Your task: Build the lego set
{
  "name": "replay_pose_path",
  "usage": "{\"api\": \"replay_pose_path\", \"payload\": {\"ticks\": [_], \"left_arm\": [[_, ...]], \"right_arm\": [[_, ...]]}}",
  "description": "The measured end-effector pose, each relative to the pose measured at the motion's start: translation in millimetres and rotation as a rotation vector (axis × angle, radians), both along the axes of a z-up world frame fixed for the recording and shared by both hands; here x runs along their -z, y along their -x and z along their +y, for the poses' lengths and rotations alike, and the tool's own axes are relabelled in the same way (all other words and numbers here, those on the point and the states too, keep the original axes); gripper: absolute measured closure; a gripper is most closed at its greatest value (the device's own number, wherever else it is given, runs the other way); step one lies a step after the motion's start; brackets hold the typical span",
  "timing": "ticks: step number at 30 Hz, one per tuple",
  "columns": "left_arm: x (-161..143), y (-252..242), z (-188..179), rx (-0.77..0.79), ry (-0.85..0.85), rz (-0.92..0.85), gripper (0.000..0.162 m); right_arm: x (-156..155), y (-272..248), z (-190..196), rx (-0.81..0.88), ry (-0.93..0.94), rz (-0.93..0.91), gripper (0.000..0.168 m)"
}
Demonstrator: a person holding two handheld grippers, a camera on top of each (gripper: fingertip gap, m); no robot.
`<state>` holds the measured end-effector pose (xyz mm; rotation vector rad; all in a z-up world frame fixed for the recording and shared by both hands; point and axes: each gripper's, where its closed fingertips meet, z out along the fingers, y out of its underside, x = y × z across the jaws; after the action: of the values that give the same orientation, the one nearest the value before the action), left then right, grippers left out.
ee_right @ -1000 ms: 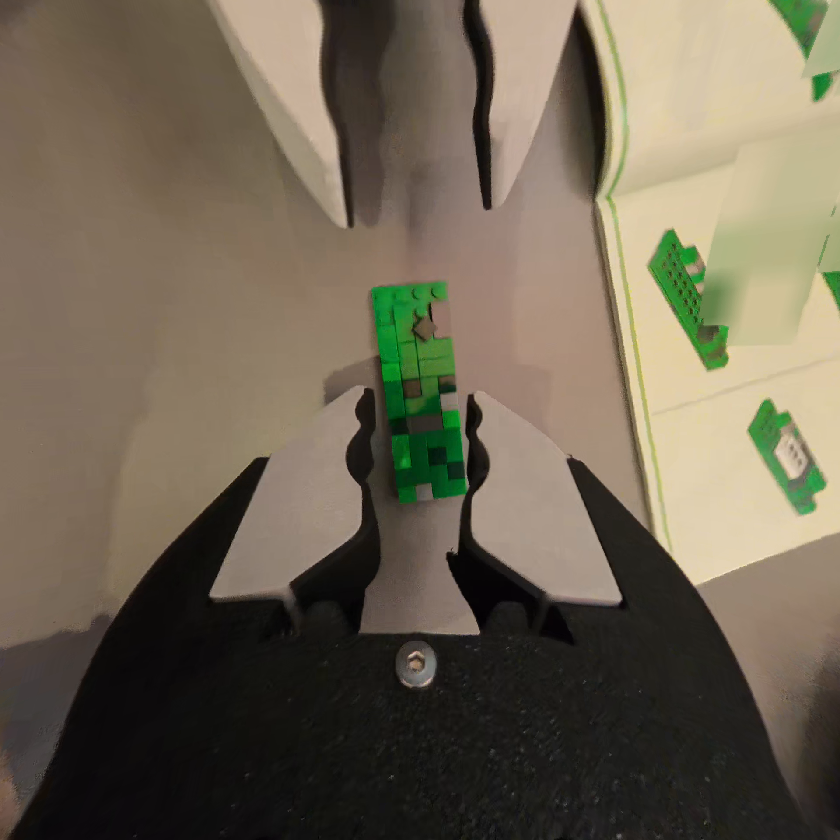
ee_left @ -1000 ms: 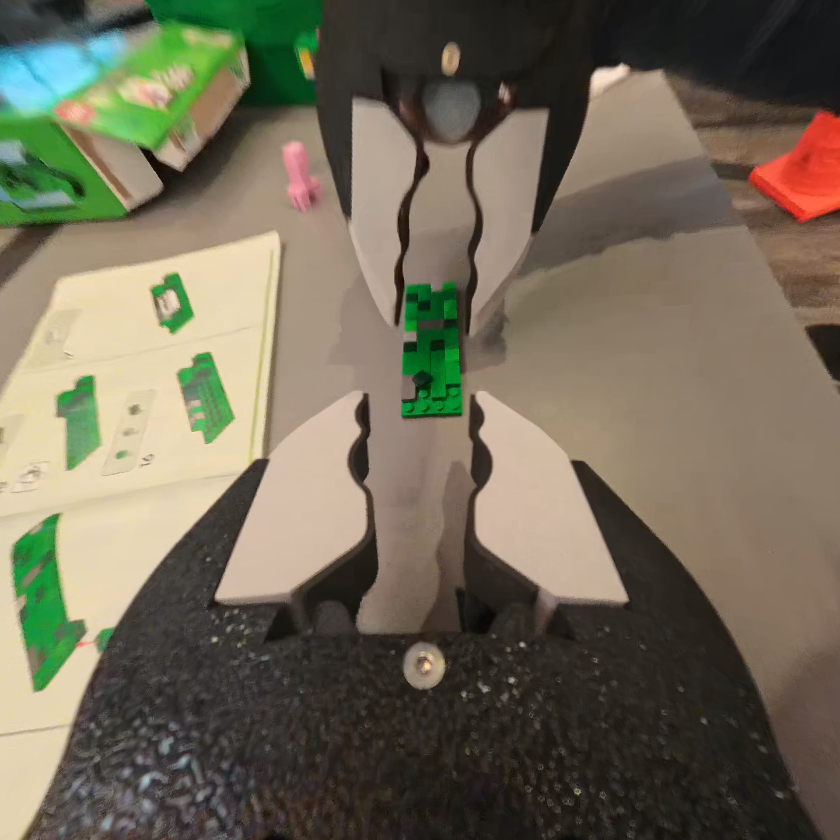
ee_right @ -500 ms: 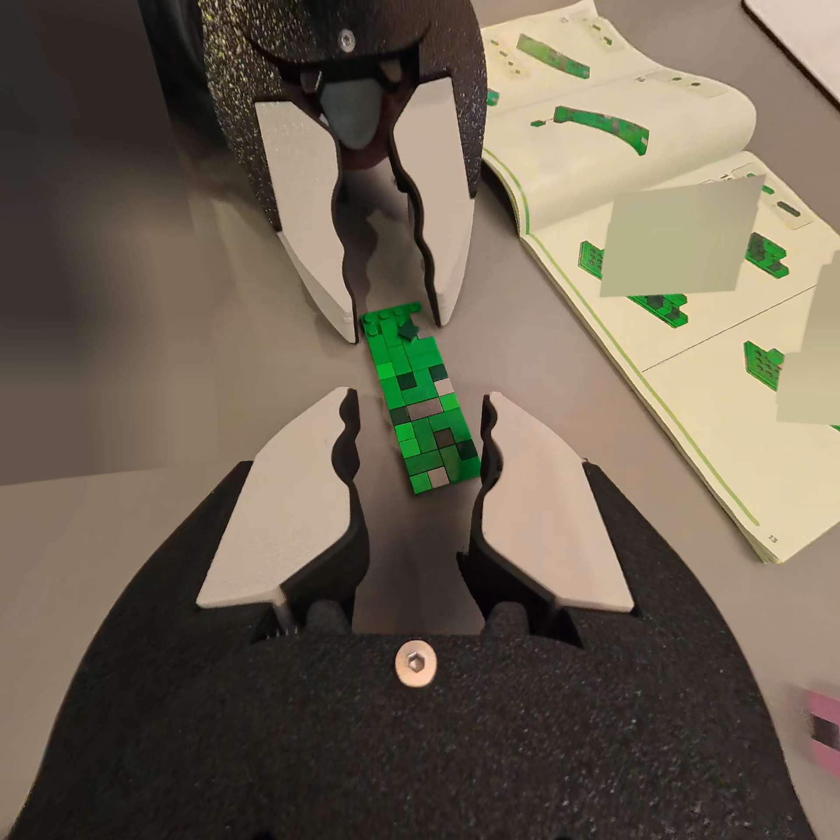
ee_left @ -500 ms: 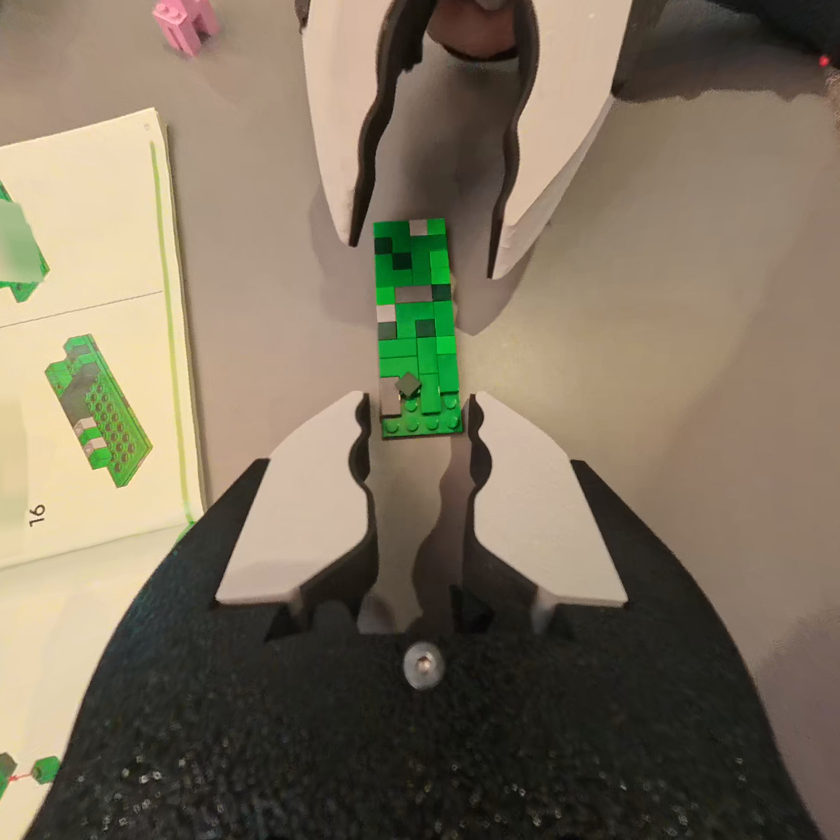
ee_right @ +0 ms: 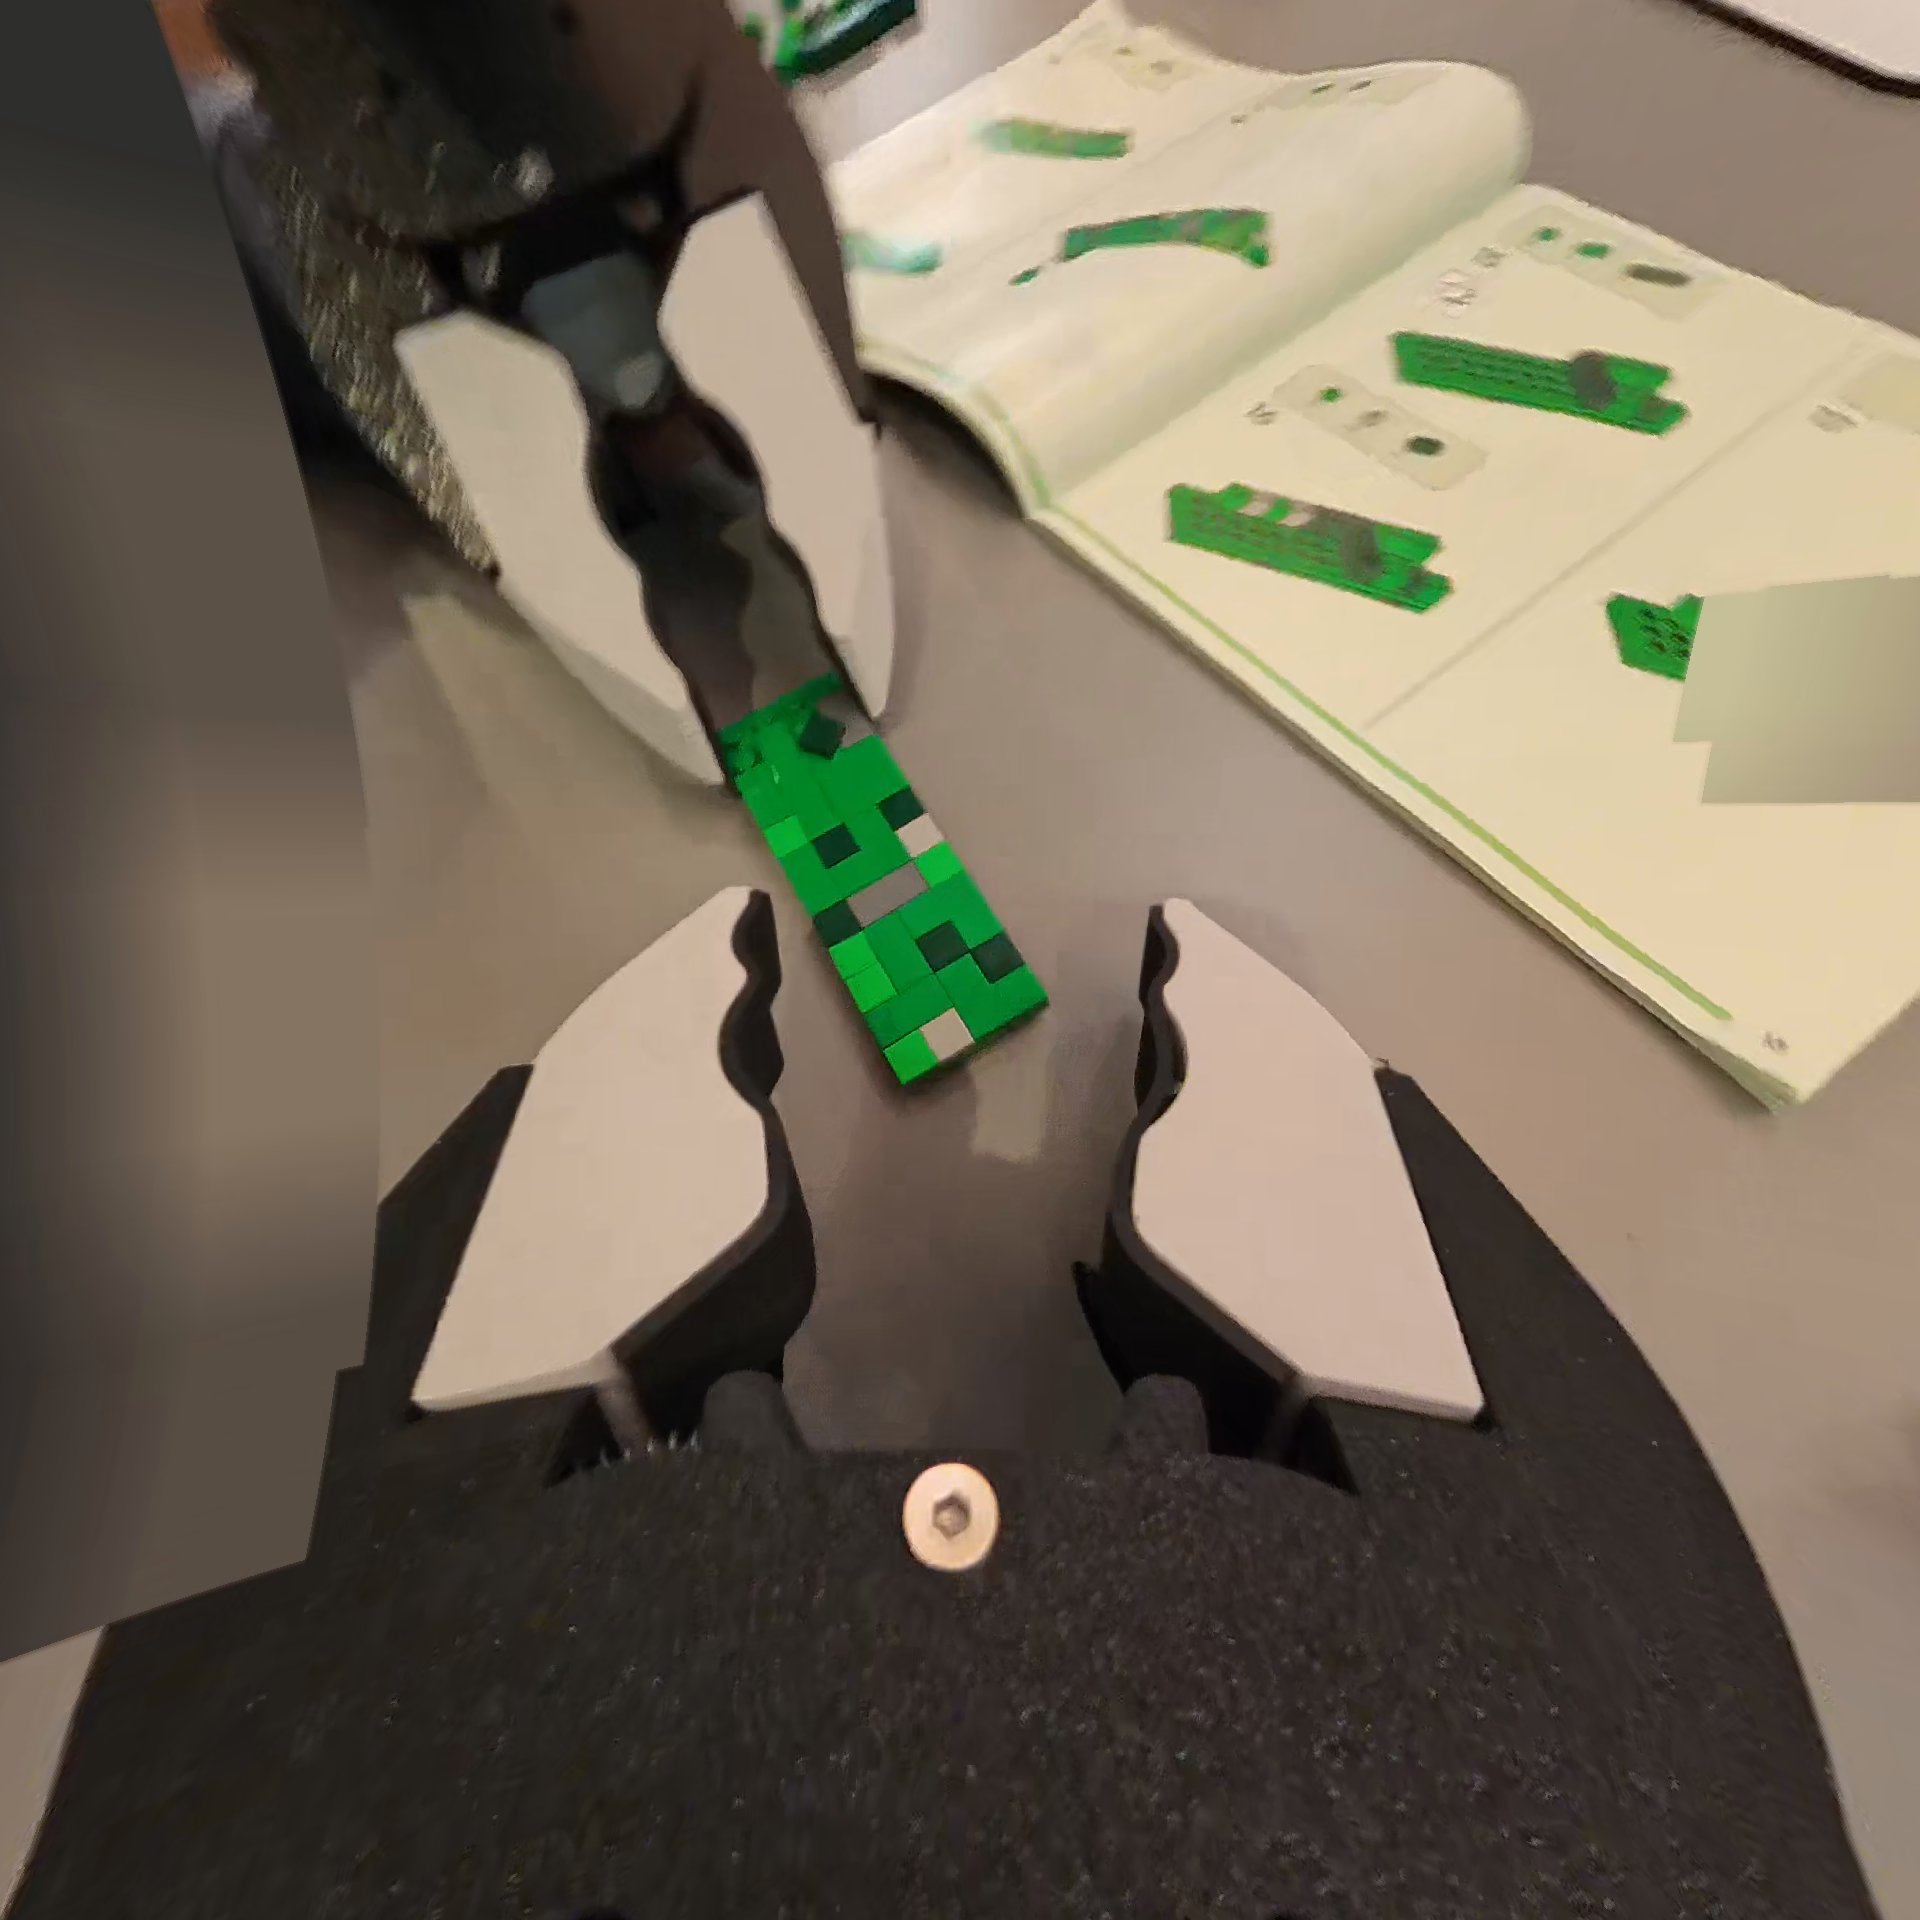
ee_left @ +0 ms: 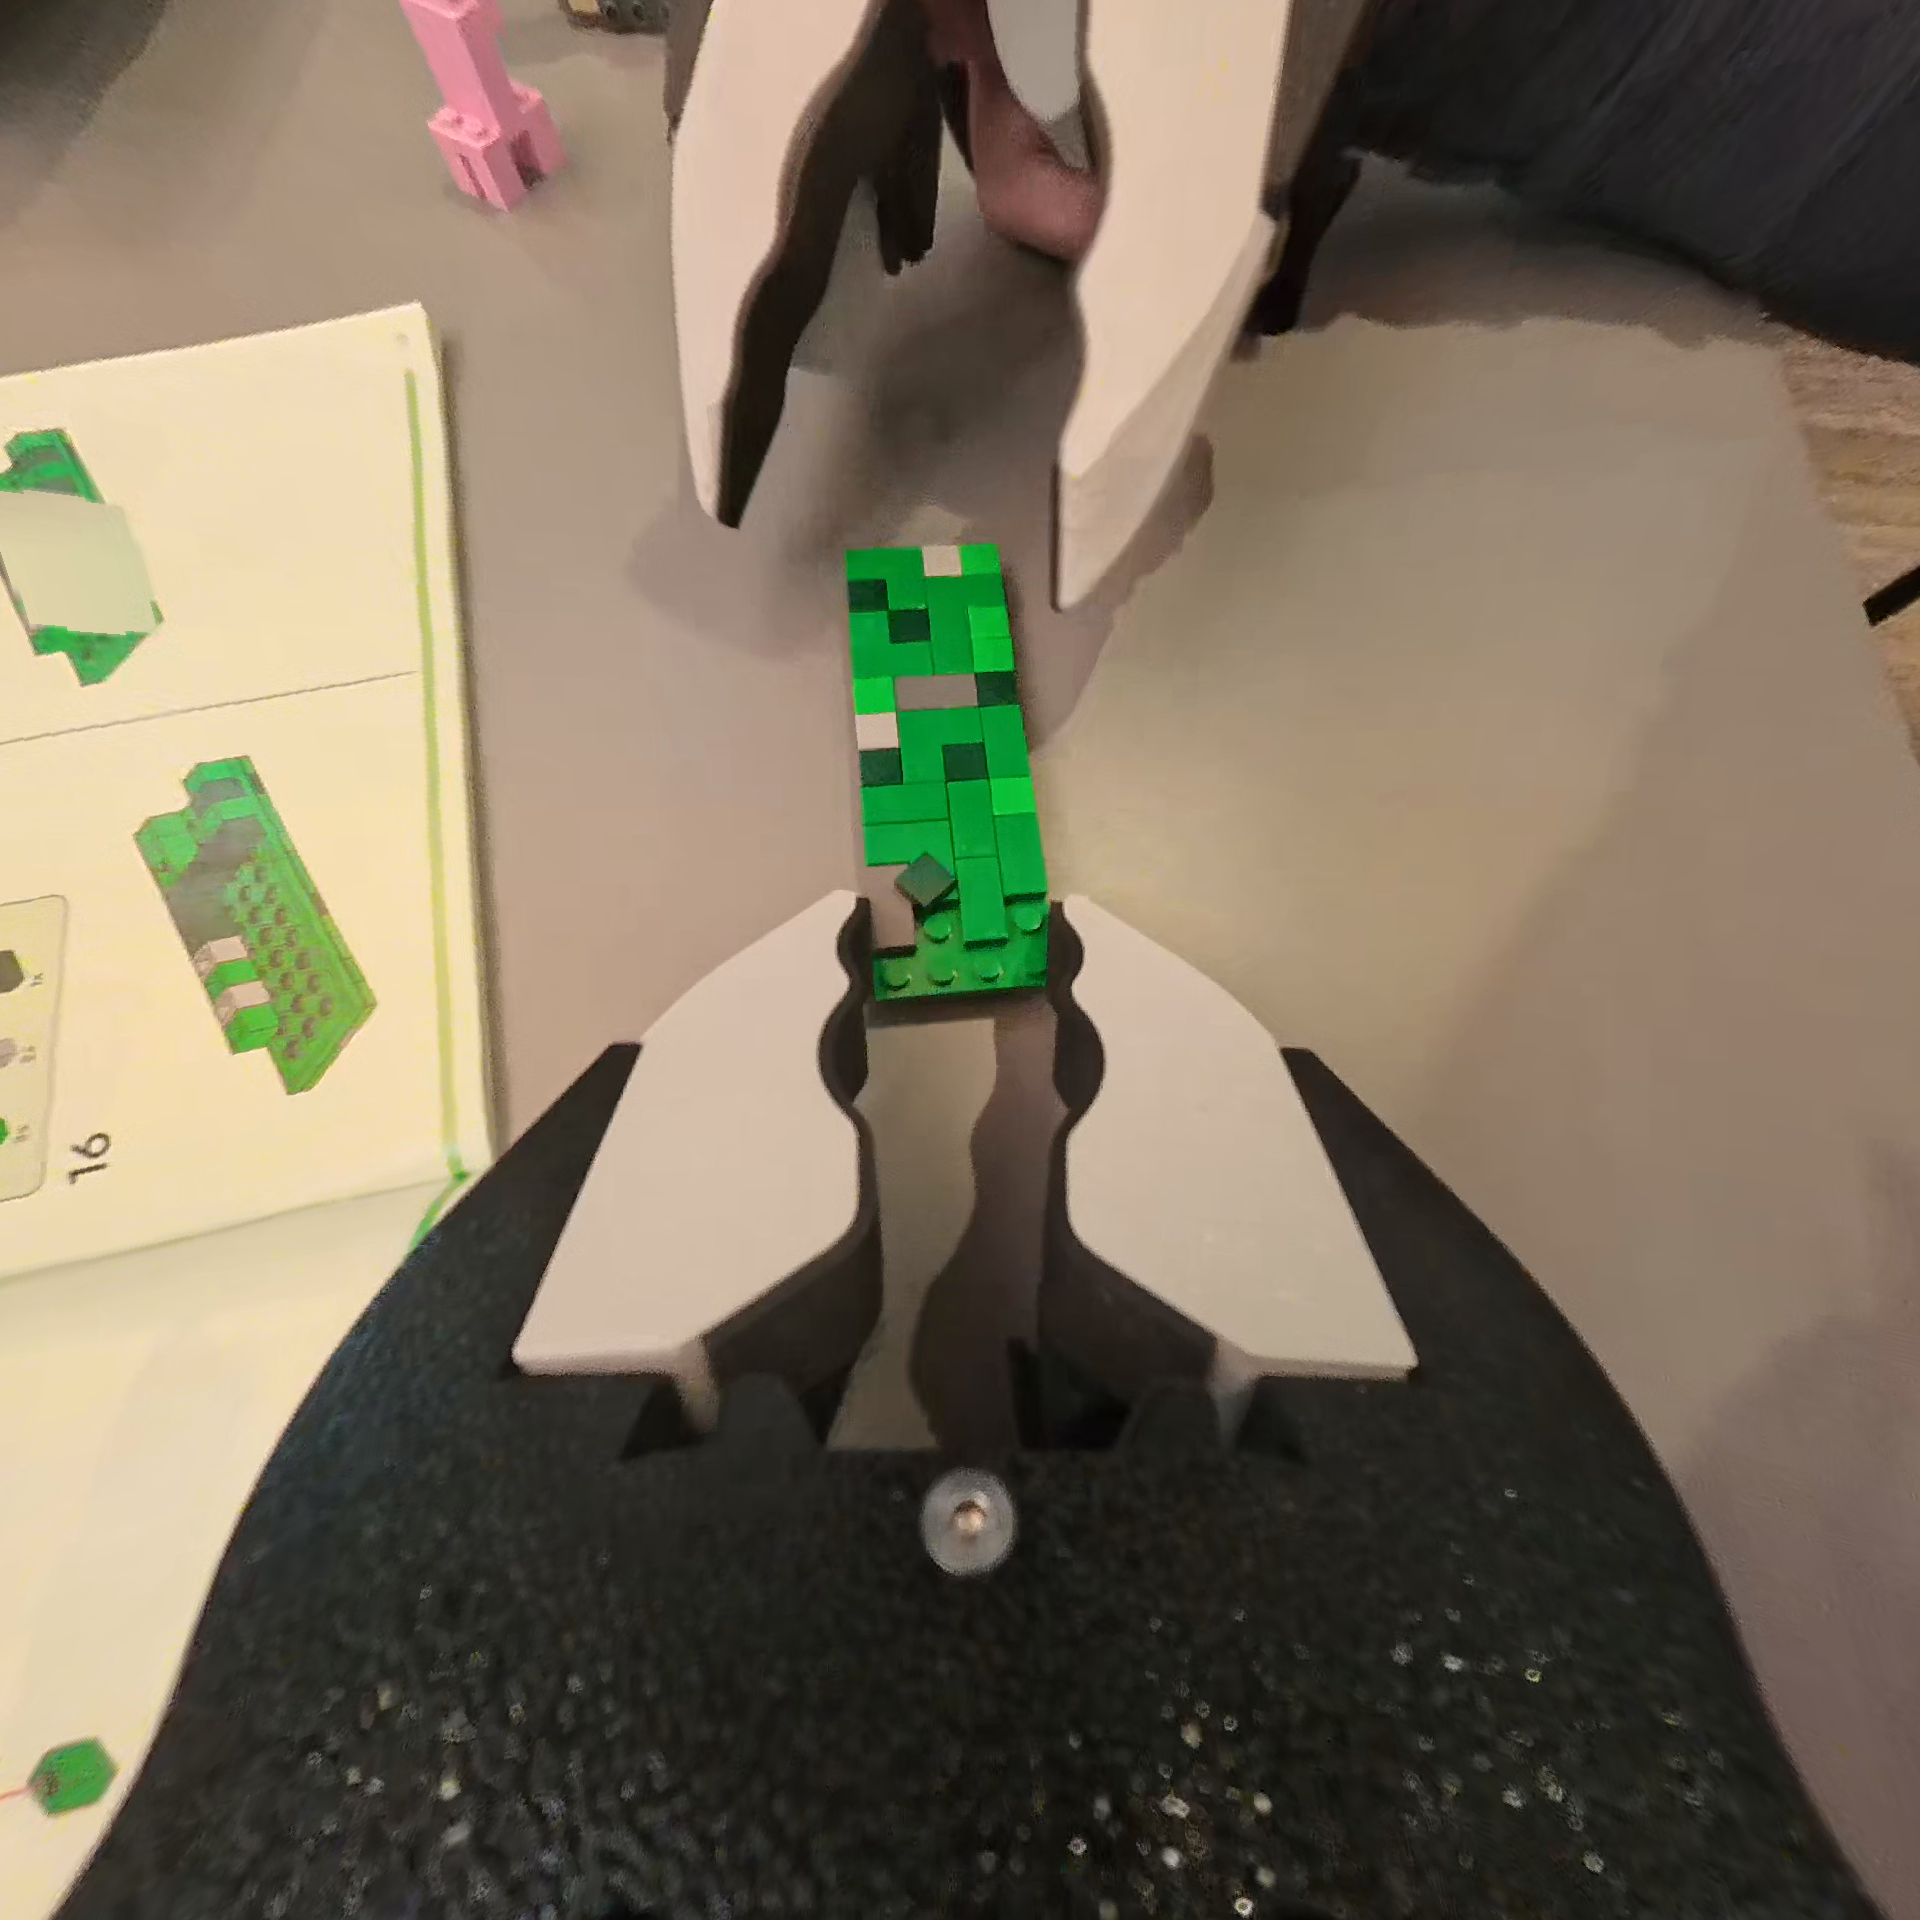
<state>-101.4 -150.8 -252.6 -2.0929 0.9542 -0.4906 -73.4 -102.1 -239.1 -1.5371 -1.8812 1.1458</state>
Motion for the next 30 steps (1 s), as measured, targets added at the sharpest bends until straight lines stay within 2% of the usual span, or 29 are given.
{"api": "replay_pose_path", "payload": {"ticks": [4, 7, 12, 17, 20, 22, 30], "left_arm": [[-9.0, 8.4, 2.8, -0.026, -0.025, -0.045, 0.13], [-13.3, 15.0, 4.4, -0.049, -0.051, -0.071, 0.13], [-21.7, 19.6, 4.1, -0.063, -0.076, -0.095, 0.131], [-33.4, 22.4, 2.6, -0.066, -0.097, -0.101, 0.13], [-37.5, 27.8, 1.9, -0.068, -0.108, -0.082, 0.13], [-39.5, 33.1, 1.8, -0.075, -0.108, -0.074, 0.13], [-44.5, 46.4, 1.2, -0.083, -0.108, -0.078, 0.13]], "right_arm": [[-17.5, 7.7, 13.3, 0.199, 0.373, 0.02, 0.099], [-16.3, 10.9, 21.6, 0.338, 0.608, -0.011, 0.103], [-22.3, 16.2, 8.3, 0.332, 0.921, -0.02, 0.112], [-24.4, 30.9, -4.8, 0.288, 1.016, -0.039, 0.126], [-30.1, 42.9, -5.3, 0.276, 1.091, 0.002, 0.147], [-28.7, 48.3, -6.6, 0.273, 1.101, 0.003, 0.154], [-38.0, 60.4, -14.3, 0.225, 1.208, 0.054, 0.16]]}}
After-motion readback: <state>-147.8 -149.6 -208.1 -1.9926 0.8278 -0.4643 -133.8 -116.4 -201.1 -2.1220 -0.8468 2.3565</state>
